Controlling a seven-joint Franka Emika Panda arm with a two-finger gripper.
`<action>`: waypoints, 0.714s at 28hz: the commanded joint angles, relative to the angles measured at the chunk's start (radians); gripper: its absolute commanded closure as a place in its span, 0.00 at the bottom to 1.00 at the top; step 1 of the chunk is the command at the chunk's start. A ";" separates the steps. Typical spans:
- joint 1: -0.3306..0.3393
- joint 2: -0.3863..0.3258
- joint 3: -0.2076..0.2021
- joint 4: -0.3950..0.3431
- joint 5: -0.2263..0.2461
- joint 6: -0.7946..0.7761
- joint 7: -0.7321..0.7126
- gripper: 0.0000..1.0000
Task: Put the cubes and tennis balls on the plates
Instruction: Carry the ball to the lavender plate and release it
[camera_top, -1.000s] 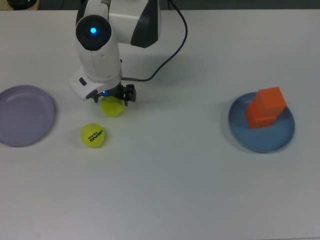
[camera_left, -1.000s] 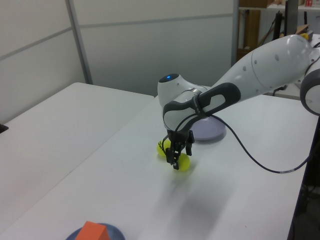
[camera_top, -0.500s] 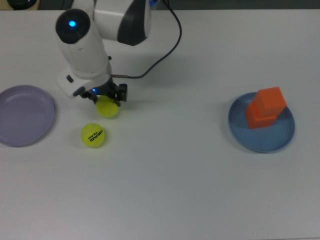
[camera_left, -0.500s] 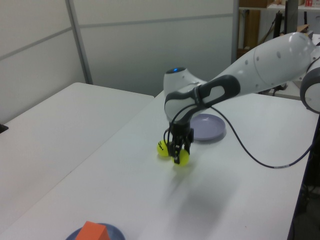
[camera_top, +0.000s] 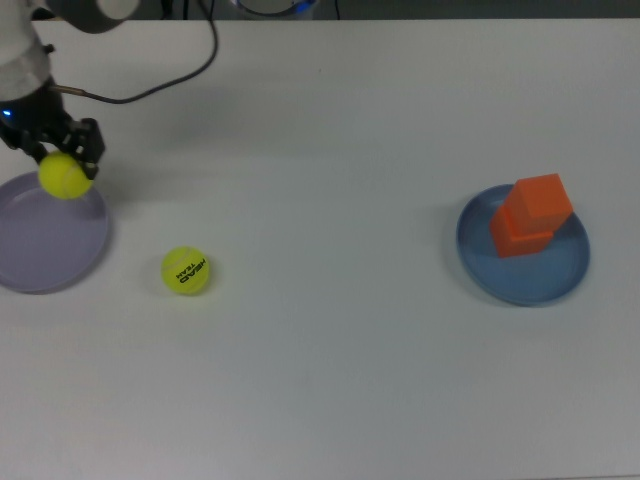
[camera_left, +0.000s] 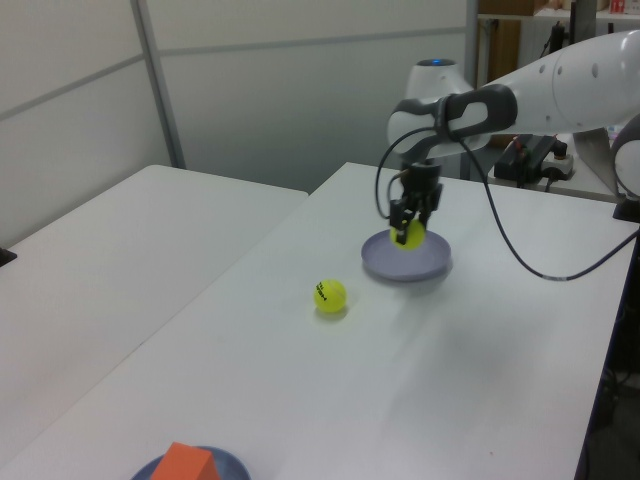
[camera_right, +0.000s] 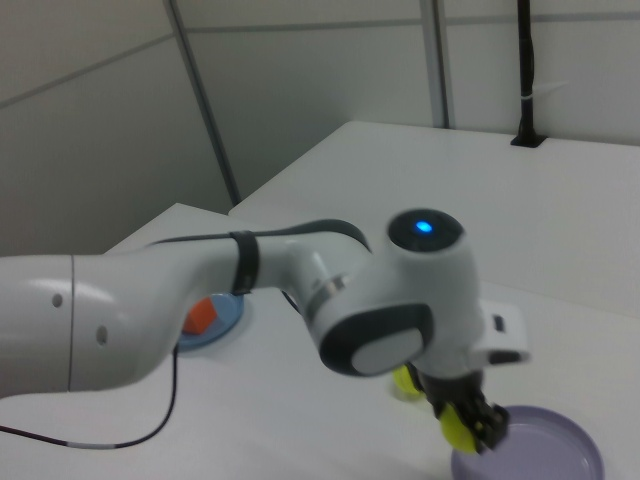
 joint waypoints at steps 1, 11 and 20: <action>-0.020 0.095 -0.026 0.052 0.051 -0.010 -0.052 1.00; -0.037 0.153 -0.026 0.052 0.100 0.055 -0.063 1.00; -0.028 0.139 -0.021 0.054 0.082 0.049 -0.081 0.00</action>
